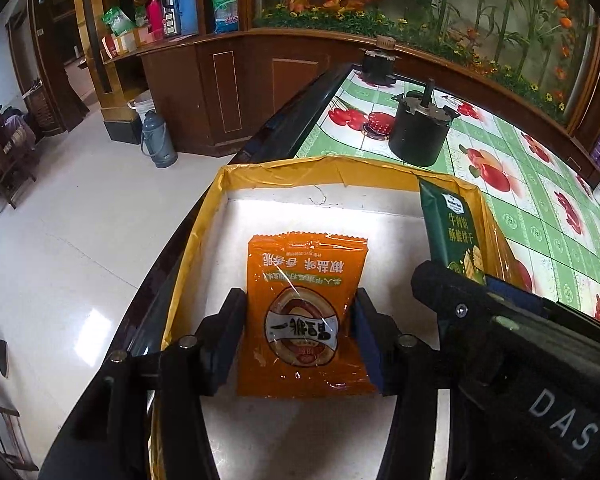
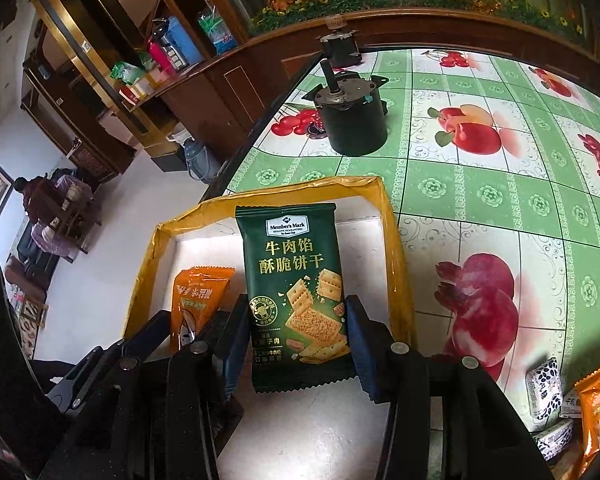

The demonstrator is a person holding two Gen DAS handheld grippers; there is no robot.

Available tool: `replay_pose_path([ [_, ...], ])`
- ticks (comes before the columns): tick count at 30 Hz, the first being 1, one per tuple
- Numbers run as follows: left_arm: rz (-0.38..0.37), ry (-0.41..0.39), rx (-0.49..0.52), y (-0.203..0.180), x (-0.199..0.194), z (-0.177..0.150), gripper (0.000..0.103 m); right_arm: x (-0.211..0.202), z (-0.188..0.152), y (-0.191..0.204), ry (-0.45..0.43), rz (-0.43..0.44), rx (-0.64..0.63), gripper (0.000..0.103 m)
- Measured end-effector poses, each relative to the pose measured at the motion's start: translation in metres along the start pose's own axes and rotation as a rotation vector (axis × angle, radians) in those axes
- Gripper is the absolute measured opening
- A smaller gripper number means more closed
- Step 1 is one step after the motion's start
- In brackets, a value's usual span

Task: Organize snacks
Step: 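Lower both packs into the tray and open both grippers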

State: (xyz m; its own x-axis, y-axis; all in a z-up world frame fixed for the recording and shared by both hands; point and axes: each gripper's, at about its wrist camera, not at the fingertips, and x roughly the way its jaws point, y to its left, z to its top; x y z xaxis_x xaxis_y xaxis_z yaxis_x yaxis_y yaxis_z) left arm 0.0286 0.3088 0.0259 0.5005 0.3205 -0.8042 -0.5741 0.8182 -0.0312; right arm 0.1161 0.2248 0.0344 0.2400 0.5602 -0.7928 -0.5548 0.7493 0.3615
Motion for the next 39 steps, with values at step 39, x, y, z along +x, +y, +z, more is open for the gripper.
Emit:
replay_pose_path([
  [39, -0.005, -0.029, 0.008, -0.002, -0.009, 0.003, 0.072, -0.011, -0.004, 0.003, -0.001, 0.053, 0.001, 0.051],
])
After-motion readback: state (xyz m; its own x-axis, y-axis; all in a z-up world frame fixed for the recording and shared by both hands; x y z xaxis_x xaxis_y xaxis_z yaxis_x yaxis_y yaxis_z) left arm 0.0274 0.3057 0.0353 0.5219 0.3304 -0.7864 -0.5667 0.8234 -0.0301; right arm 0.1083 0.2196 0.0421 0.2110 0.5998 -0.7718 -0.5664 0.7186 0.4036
